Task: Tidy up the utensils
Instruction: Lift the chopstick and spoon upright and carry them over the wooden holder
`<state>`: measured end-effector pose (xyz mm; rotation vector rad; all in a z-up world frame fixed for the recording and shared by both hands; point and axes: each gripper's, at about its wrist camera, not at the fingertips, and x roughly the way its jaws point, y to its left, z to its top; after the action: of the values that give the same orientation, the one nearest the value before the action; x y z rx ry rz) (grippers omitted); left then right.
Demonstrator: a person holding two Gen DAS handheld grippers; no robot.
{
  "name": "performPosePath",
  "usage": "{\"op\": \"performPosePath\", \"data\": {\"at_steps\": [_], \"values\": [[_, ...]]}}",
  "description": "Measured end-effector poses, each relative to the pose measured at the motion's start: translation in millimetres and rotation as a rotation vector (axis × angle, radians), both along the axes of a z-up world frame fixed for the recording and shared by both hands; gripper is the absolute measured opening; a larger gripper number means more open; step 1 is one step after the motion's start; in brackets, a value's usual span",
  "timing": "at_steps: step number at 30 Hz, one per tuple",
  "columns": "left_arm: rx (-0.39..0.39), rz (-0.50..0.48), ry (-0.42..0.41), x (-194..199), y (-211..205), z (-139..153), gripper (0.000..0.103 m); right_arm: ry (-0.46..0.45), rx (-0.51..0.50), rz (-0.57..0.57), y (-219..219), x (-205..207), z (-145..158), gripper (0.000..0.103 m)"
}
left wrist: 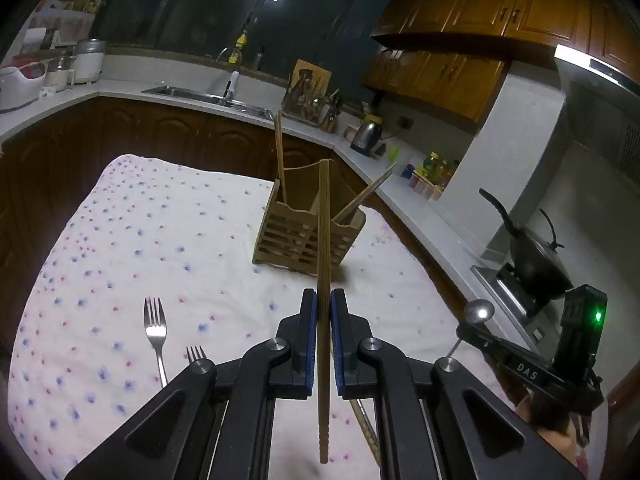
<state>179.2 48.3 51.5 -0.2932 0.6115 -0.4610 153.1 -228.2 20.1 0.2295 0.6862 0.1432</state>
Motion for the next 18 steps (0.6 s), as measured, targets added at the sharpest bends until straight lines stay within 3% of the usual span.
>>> {"op": "performPosePath", "data": {"at_steps": [18], "values": [[-0.006,0.034,-0.090,15.8,7.2,11.3,0.005,-0.048,-0.014,0.008,0.9,26.7,14.5,0.003]]}}
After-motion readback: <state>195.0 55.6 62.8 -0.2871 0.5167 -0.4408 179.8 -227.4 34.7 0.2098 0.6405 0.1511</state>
